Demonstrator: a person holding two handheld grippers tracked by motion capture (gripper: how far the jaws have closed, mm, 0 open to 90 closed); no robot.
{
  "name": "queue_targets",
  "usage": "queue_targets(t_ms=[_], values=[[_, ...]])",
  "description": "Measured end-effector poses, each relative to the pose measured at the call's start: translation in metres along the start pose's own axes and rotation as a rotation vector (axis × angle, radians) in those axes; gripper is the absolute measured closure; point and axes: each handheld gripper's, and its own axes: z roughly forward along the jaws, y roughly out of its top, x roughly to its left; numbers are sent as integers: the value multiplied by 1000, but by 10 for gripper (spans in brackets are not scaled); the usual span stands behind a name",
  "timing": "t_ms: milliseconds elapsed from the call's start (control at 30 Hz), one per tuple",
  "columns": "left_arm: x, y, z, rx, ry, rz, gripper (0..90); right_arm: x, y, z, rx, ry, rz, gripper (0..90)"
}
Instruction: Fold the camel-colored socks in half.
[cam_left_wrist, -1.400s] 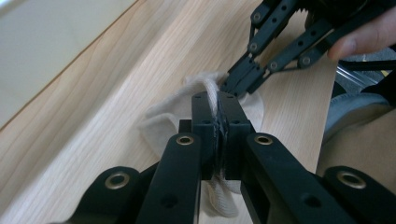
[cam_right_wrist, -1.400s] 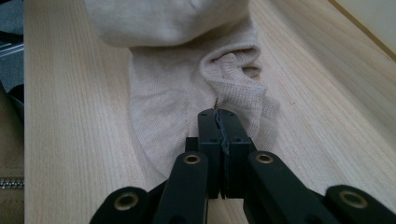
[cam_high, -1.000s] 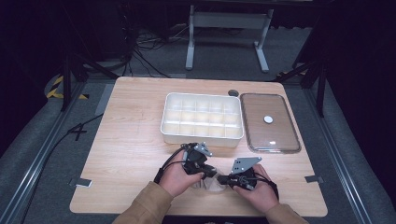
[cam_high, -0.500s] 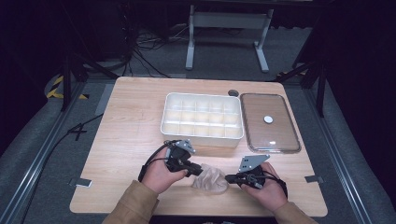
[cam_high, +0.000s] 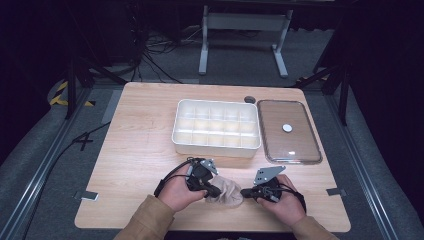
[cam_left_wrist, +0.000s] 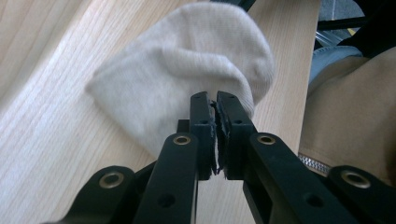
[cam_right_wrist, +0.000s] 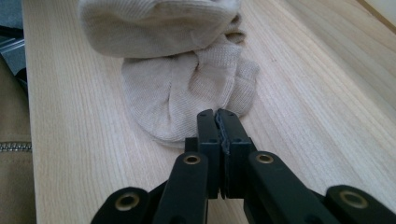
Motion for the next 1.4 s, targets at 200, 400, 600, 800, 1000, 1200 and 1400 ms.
queue_targets(t_ms=[200,400,600,800,1000,1200,1400], values=[[-4,6,6,-23,12,45,888,4,4,6,-17,0,-12,891],[-7,8,13,-18,10,59,894,8,7,10,-23,2,-22,892],[-10,11,28,25,41,76,892,9,8,12,-30,1,-21,892],[-10,10,34,33,46,65,875,8,8,2,-37,-16,-14,888],[-9,8,33,8,54,45,853,15,17,-12,-108,4,-23,889],[-12,7,30,-3,68,46,813,23,25,-2,-151,31,-30,894],[-12,3,24,-12,71,38,711,20,27,10,-135,33,-11,896]])
